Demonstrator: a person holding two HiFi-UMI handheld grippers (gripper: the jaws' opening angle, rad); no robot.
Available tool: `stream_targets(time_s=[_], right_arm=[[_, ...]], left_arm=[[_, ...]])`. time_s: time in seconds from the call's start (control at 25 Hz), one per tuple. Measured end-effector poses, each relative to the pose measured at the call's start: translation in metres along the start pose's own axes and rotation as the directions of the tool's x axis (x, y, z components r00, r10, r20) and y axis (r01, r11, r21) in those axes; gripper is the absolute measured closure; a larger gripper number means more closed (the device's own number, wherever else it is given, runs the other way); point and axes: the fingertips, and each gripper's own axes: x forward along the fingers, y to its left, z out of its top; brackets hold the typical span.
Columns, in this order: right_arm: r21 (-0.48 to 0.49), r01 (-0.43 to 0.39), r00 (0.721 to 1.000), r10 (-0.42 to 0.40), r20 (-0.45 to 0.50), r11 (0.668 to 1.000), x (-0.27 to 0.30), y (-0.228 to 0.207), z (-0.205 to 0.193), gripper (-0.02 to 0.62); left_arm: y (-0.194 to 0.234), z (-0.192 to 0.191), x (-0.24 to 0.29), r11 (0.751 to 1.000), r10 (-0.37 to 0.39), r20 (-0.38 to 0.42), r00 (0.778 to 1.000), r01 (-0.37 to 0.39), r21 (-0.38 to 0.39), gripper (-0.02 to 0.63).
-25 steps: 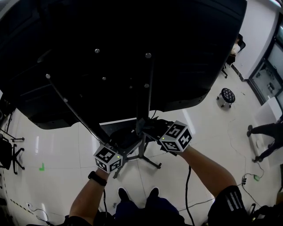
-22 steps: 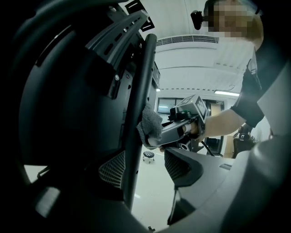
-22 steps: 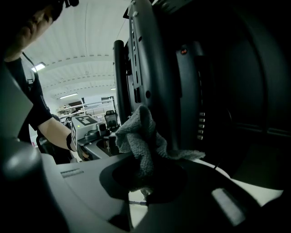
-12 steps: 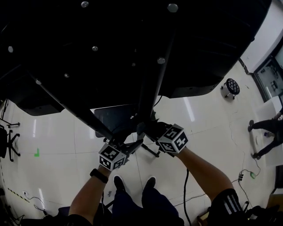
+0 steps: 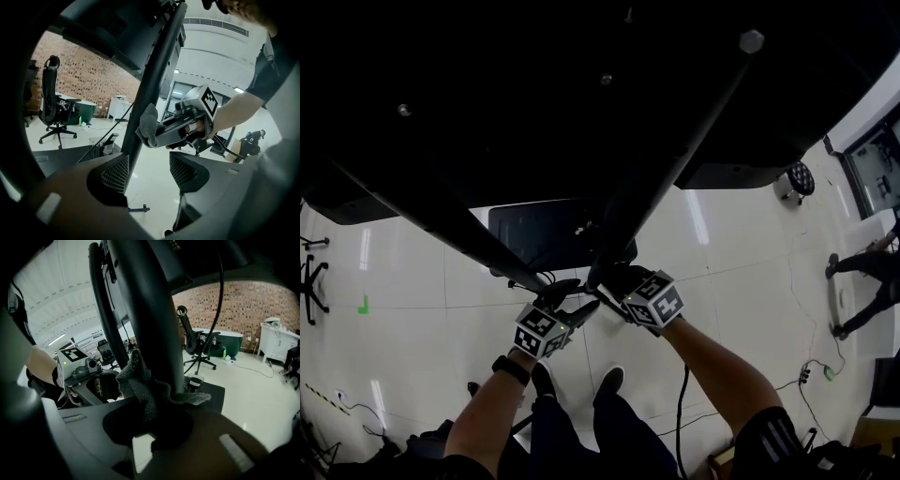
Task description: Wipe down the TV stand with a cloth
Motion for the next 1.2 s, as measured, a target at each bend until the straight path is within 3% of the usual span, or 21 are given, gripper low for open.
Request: stream_targets(time_s=[0.8,0.92,1.04,1.2], right_arm=[[0.071,0.139,0.978,-0.126,-0.164,0.988,0.116,-0.05,-0.124,0.565],[0.093,0.119,0.986,-0.107,-0.125,0.989,0.117,-0.043,-0.121,0.565],[0.05,0.077,0.996,-0.075,-0.044,0.996,0.102,-0.016,-0.101,0.565],[0.067,0.088,0.995,-0.09,0.031,0.994,0.064,0.005,-0.087,0.565]], left_arm=[[0.031,-0.106,0.041,0.997,0.02,-0.061,0.998,-0.024,-0.076,0.311],[0.032,-0.109,0.038,0.996,0.027,-0.058,0.998,-0.032,-0.081,0.311],[0.024,-0.102,0.032,0.996,0.027,-0.045,0.999,-0.031,-0.084,0.311],[0.001,-0.08,0.008,0.996,0.028,-0.01,1.0,-0.029,-0.081,0.305]])
